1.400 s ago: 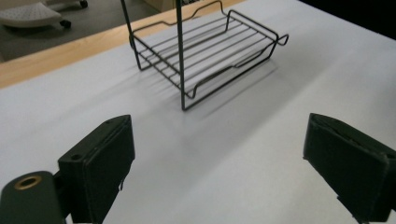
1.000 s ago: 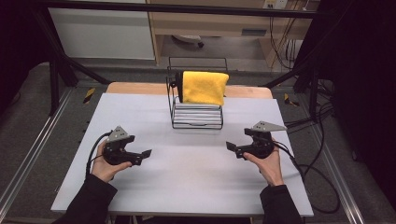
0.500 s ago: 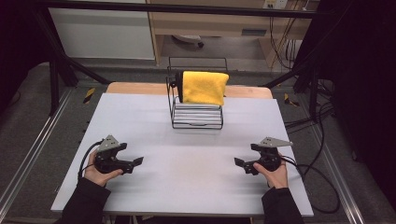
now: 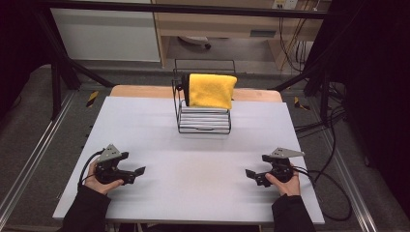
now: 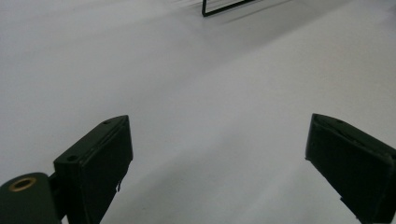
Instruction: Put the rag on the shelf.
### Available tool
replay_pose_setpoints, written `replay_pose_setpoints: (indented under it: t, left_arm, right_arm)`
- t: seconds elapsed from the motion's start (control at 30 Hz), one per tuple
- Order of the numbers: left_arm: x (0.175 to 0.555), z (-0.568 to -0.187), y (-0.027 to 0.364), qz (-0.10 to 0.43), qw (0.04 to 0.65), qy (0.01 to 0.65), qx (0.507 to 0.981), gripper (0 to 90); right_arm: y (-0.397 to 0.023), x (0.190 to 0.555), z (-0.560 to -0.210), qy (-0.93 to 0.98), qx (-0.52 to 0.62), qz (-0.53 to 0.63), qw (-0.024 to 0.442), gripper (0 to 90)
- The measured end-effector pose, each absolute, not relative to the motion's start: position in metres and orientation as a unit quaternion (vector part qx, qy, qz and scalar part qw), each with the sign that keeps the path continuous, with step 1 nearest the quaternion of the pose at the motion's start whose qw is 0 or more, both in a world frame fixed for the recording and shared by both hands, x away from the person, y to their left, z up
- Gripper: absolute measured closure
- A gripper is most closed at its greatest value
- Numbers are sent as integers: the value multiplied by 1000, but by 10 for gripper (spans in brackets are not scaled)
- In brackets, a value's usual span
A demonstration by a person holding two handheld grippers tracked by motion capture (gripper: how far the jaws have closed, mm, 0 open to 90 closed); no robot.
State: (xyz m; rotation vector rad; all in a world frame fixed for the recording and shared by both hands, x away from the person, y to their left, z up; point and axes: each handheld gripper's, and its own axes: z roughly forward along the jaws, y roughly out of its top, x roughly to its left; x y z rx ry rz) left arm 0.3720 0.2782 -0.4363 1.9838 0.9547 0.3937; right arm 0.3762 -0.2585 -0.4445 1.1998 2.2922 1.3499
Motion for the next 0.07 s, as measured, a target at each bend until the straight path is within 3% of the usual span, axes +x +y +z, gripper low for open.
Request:
replay_pose_setpoints:
  t: [0.07]
  left_arm:
    - [372, -437, 278, 157, 435, 383, 800, 75]
  right_arm:
    - [-258, 376, -444, 780, 409, 461, 112, 7]
